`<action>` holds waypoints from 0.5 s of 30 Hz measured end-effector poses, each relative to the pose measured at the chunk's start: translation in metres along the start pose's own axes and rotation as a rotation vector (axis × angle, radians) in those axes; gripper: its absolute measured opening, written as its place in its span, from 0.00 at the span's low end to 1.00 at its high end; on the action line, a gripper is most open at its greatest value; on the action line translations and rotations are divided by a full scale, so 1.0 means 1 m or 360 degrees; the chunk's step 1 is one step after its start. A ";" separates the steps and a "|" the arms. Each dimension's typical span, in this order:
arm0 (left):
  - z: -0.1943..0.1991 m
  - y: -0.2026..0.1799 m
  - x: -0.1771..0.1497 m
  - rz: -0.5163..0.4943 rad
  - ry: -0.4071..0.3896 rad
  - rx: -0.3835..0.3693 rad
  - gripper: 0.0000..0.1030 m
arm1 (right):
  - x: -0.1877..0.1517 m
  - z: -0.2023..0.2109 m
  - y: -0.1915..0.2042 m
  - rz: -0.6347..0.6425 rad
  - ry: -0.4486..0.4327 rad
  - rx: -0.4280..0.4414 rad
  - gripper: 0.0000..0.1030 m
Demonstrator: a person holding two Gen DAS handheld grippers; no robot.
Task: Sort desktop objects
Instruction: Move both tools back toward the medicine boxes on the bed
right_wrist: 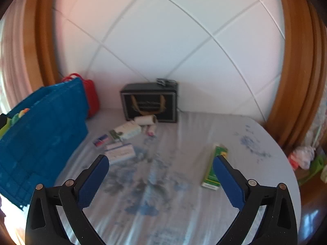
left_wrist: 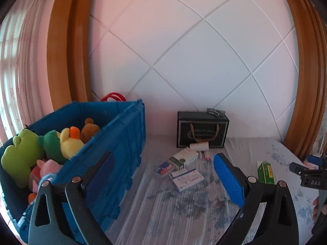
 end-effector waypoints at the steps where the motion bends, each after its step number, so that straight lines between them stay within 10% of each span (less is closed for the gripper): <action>1: -0.012 -0.006 -0.003 -0.0010 0.0034 -0.0019 0.96 | -0.002 -0.006 -0.019 -0.0035 0.0023 -0.0054 1.00; 7: -0.095 -0.045 -0.027 -0.0139 0.0234 -0.0143 0.96 | -0.020 -0.048 -0.118 -0.0258 0.0200 -0.0308 1.00; 15: -0.223 -0.065 -0.070 -0.0285 0.0528 -0.0308 0.96 | -0.029 -0.104 -0.151 -0.0397 0.0348 -0.0457 1.00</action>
Point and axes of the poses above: each gripper's, at about its wrist camera, not at the fingertips, and z roughly against the way its jaws point, y to its left, x to its top, the point moved 5 cm from there along -z, roughly the way its jaws point, and after that the axes turned 14 degrees about -z, right-handed, at the moved point
